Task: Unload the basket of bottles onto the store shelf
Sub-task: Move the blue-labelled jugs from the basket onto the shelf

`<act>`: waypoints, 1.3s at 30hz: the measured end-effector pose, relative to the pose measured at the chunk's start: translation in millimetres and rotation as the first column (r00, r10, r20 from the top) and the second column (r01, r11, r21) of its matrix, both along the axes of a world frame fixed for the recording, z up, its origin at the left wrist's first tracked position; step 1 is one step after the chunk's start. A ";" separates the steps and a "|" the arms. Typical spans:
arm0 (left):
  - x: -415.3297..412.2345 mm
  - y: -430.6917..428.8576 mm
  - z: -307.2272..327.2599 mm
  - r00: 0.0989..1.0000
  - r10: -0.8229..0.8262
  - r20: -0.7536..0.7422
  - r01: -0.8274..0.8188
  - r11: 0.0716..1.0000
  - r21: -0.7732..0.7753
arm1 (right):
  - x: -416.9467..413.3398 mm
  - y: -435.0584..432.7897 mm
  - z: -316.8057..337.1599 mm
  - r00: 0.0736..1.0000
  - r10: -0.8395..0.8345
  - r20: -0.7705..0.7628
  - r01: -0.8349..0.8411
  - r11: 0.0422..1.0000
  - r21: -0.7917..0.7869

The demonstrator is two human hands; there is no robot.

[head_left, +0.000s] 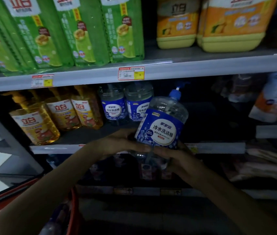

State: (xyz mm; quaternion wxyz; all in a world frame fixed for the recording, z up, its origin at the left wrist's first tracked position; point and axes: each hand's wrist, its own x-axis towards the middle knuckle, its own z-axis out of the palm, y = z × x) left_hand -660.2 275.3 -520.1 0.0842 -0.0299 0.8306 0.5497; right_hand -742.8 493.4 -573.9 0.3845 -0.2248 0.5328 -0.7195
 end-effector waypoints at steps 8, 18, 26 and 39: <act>-47.8 32.5 4.0 0.971 0.166 -0.170 -0.163 0.986 0.030 | -48.3 7.6 3.0 0.981 -0.192 0.017 0.192 0.981 -0.016; -95.4 54.7 -36.1 0.820 0.276 -0.501 -0.429 0.876 -0.220 | -107.0 -0.9 -3.4 0.910 -0.355 -0.216 0.352 0.934 -0.052; -128.9 66.7 -62.0 0.762 0.427 -0.487 -0.501 0.865 -0.025 | -150.0 -16.3 -24.7 0.856 -0.429 -0.287 0.433 0.900 -0.056; -177.8 71.7 -93.9 0.754 0.540 -0.374 -0.485 0.841 0.239 | -197.3 -40.3 -36.8 0.798 -0.456 -0.395 0.440 0.888 -0.135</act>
